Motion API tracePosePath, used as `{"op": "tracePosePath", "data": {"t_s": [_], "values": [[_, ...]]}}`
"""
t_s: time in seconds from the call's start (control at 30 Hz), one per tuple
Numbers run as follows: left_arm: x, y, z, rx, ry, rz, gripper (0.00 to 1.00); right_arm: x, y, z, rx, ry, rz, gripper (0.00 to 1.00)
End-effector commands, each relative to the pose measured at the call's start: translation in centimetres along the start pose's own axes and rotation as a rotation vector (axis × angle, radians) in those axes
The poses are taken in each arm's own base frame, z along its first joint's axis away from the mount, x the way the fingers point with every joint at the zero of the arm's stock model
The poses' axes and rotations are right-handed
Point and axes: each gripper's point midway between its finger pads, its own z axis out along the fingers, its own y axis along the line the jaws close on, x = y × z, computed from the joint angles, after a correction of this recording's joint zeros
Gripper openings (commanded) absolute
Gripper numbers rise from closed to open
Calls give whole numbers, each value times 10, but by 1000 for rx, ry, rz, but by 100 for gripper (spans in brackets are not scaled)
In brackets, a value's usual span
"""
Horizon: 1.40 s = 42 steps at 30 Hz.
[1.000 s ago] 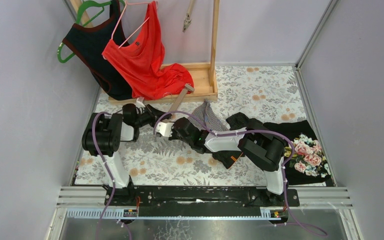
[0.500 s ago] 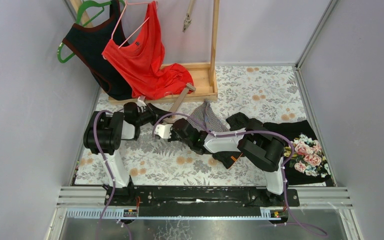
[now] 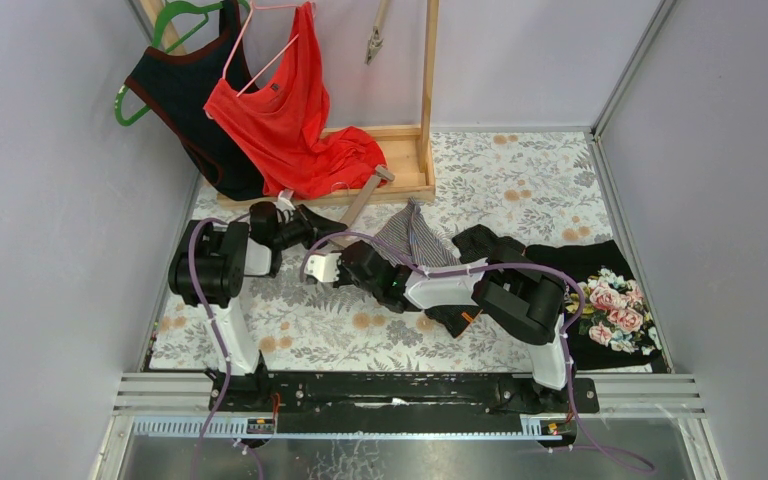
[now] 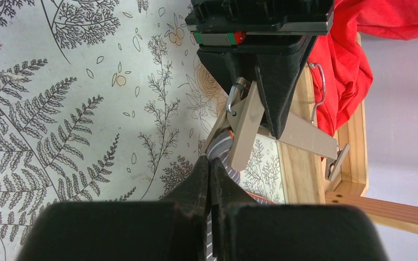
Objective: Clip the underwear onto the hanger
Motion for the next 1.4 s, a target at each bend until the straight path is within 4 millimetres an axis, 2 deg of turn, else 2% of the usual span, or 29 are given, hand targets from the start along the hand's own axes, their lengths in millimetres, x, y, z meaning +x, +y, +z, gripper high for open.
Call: {"op": "tracePosePath", "data": {"t_s": [0.0, 0.47, 1.37], "values": [[24, 34, 1, -103, 80, -88, 0, -22, -16, -3, 49, -43, -11, 0], [36, 34, 7, -84, 144, -67, 0, -21, -15, -8, 43, -46, -18, 0], [42, 31, 12, -20, 201, -80, 0, -29, -21, -18, 51, -74, -21, 0]]}}
